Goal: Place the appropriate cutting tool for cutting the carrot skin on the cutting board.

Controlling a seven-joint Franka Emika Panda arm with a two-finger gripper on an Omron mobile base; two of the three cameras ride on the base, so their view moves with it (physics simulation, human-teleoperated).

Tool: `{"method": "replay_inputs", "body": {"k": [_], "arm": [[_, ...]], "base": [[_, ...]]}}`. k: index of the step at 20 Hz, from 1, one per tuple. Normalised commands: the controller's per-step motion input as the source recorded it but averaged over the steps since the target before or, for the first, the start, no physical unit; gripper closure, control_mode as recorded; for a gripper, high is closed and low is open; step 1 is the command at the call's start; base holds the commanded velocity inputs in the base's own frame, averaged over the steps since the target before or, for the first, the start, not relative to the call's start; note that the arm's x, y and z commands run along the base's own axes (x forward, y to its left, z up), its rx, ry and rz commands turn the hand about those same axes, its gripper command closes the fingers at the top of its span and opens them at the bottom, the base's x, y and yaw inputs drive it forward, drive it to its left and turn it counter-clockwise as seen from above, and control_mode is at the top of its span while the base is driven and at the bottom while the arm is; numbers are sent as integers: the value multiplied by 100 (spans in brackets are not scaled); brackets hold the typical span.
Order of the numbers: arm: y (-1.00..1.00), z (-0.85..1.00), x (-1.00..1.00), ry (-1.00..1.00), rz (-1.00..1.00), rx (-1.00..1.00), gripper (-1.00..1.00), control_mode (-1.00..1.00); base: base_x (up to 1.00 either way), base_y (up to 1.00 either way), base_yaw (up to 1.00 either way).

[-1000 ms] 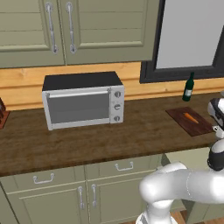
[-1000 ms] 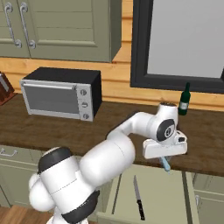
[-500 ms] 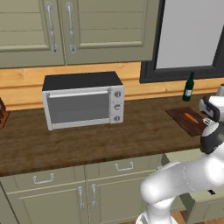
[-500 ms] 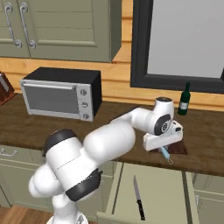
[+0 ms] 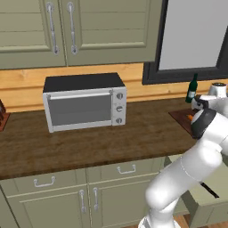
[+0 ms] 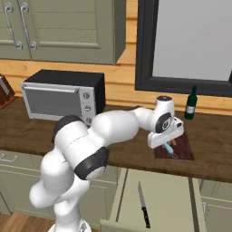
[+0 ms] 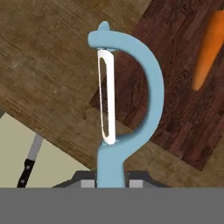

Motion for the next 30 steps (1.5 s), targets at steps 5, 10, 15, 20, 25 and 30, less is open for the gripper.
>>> {"method": "replay_inputs", "body": {"k": [5, 10, 15, 20, 25, 30], "arm": [[0, -14, 63, 0, 8, 2, 100, -100], [0, -29, 48, 0, 6, 4, 100, -100], [-12, -21, 39, 0, 3, 6, 100, -100], [-4, -37, 11, 0, 3, 3, 100, -100], [0, -57, 2, 0, 3, 1, -100, -100], [2, -15, -11, -1, 2, 0, -100, -100]], "base": [[0, 0, 0], [0, 0, 0], [0, 0, 0], [0, 0, 0], [0, 0, 0], [0, 0, 0]]}}
